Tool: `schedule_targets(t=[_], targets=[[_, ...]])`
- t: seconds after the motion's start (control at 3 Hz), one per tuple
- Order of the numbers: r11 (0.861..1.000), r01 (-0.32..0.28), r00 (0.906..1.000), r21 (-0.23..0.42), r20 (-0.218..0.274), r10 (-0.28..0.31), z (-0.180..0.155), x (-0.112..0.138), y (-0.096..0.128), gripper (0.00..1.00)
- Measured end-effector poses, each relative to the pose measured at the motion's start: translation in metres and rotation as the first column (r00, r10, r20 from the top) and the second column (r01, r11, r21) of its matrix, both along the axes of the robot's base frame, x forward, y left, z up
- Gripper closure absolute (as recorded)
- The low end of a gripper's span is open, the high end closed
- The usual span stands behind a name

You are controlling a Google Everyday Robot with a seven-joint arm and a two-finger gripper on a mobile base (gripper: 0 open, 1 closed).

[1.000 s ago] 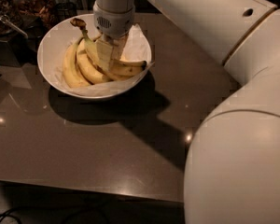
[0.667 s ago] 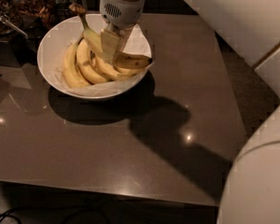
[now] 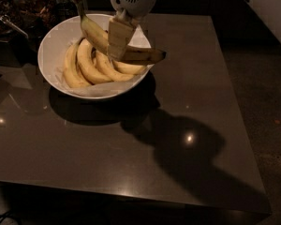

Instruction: Pick banana from white bowl

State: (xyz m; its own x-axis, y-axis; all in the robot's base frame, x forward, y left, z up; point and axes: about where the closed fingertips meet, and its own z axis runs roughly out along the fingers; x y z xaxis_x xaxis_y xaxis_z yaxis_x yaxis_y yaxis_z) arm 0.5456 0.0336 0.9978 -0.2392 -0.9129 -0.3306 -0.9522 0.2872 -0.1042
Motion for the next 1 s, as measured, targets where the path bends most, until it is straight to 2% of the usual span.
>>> schedule_targets(t=[0.33, 0.67, 1.0], targets=[[1.000, -0.012, 0.9999, -0.007, -0.012, 0.012, -0.002, -0.015, -0.016, 1.00], [0.999, 0.020, 0.9996, -0.044, -0.021, -0.021, -0.013, -0.039, -0.044, 1.00], [0.999, 0.019, 0.9997, -0.039, -0.016, -0.019, -0.014, -0.036, -0.041, 1.00]])
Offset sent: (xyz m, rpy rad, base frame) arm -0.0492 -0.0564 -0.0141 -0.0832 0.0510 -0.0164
